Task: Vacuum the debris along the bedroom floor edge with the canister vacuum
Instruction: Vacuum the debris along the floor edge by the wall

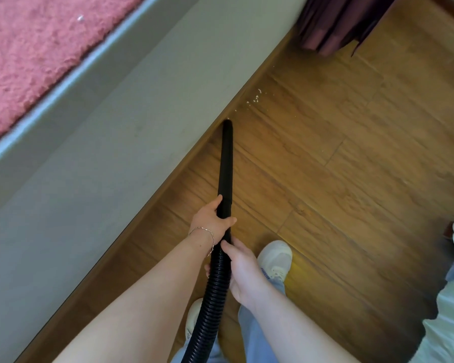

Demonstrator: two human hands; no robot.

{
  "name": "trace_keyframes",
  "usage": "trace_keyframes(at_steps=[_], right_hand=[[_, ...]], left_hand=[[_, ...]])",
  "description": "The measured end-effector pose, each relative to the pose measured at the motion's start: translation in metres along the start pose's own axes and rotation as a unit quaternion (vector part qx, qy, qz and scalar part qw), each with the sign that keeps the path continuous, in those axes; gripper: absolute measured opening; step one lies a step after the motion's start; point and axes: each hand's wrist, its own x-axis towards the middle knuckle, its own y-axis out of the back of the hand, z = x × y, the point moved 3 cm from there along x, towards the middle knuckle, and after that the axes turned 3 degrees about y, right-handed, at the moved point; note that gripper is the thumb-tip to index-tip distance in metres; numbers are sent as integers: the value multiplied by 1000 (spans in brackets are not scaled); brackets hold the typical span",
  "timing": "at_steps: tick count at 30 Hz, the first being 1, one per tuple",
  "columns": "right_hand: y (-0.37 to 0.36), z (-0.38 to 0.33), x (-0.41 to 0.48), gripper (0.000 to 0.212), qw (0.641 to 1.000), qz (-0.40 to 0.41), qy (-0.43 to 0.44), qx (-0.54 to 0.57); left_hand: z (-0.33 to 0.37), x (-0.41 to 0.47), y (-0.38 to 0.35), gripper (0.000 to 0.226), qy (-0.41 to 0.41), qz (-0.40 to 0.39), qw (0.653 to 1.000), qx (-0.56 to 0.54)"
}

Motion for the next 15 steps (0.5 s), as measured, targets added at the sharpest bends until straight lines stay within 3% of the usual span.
trace_keyframes(at_steps=[15], right_hand=[[22, -59, 21, 23, 1000, -11, -7, 1]], left_hand=[[57, 28, -17, 71, 7, 10, 1000, -2]])
